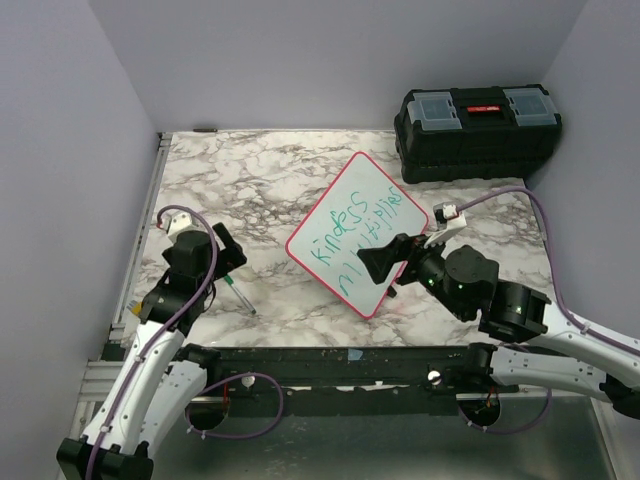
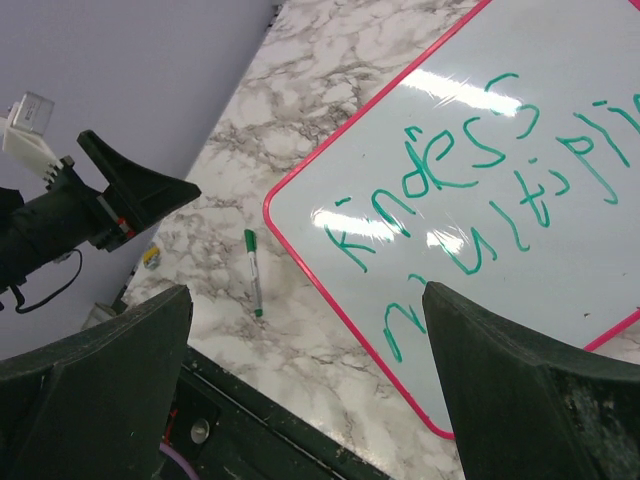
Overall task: Write a sentence on the whiteboard
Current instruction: Place the whiteboard marker at the center of the board, then reset both arms
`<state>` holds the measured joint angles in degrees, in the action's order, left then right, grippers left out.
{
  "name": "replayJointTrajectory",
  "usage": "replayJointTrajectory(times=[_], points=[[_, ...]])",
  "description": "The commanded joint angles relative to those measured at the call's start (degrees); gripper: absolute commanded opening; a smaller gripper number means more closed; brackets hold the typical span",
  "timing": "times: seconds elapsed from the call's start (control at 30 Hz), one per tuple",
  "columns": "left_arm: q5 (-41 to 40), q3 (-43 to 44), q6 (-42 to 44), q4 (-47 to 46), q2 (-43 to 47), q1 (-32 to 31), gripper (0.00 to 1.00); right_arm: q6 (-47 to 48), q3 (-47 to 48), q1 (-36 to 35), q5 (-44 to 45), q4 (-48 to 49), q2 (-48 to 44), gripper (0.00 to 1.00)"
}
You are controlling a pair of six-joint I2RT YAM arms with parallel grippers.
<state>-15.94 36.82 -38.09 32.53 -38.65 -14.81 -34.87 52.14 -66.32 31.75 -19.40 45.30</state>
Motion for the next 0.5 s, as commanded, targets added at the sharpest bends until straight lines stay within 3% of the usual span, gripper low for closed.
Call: replayJointTrajectory(times=[0.0,0.3,0.47], points=[[-2.0,0.7,5.9,-2.5,4.9,0.1,0.99,0.4,-2.7,-0.2,3.1,5.2,-1.8,1.0],[-0.1,-7.7,23.6,-13.1,19.1,0.1,0.99,-2.9,-4.7,-0.2,3.9,2.8,-1.2,1.0],[1.3,-13.0,26.7,-16.1,25.3,-0.1,0.98,-3.2,-5.7,-0.1,4.6,2.3,-1.3,1.0]])
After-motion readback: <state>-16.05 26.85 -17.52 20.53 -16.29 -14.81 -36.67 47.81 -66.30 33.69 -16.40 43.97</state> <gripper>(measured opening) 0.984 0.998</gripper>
